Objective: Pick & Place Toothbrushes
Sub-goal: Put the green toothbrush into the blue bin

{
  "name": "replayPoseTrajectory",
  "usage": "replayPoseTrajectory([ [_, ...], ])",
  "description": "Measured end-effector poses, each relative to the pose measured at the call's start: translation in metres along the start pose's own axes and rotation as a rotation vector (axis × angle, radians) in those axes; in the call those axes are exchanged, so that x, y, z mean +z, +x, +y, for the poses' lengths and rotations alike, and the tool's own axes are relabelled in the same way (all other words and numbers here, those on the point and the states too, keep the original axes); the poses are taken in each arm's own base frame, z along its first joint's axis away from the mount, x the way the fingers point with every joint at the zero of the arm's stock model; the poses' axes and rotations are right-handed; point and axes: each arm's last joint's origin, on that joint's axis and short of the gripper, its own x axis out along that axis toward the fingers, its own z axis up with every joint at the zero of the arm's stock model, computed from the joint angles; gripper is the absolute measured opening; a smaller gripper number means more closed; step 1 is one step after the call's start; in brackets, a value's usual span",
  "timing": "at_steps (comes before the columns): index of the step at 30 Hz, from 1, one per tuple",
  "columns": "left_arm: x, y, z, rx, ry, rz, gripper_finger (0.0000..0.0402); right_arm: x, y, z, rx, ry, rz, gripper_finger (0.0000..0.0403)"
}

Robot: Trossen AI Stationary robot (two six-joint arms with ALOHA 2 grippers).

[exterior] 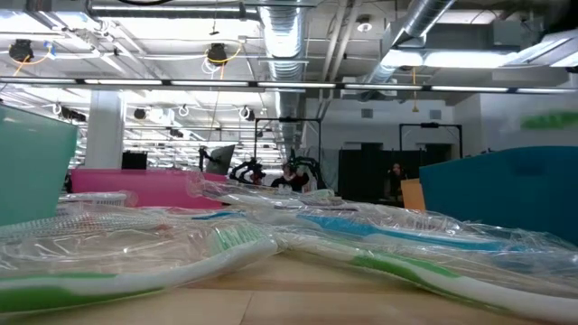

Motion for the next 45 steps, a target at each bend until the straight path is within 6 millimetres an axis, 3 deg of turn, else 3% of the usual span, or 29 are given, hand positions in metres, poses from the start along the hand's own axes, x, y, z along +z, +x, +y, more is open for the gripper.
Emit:
replayPoseTrajectory([
  [5,0.000,0.000,0.000,0.000,-0.002,0.002,0.0172,-0.002,-0.016,-0.016,-0.111,-0.014,-0.069,0.0030],
  [8,-0.001,0.000,0.000,0.001,-0.003,0.005,0.0172,-0.007,-0.023,-0.028,-0.149,-0.015,-0.099,0.0019],
  [14,-0.001,0.000,0.000,-0.001,-0.023,0.005,0.0172,-0.027,-0.030,-0.055,-0.128,0.065,-0.134,0.0017],
  [21,-0.001,0.003,-0.005,-0.025,-0.029,0.006,0.0172,-0.060,-0.009,-0.081,-0.068,0.142,-0.196,0.0011],
  [30,-0.001,0.003,-0.005,-0.025,-0.028,0.006,0.0172,-0.068,0.030,-0.090,-0.054,0.125,-0.198,0.0024],
  [45,-0.007,0.002,-0.007,-0.033,-0.043,0.022,0.0172,-0.064,0.035,-0.091,-0.027,0.208,-0.191,0.0053],
])
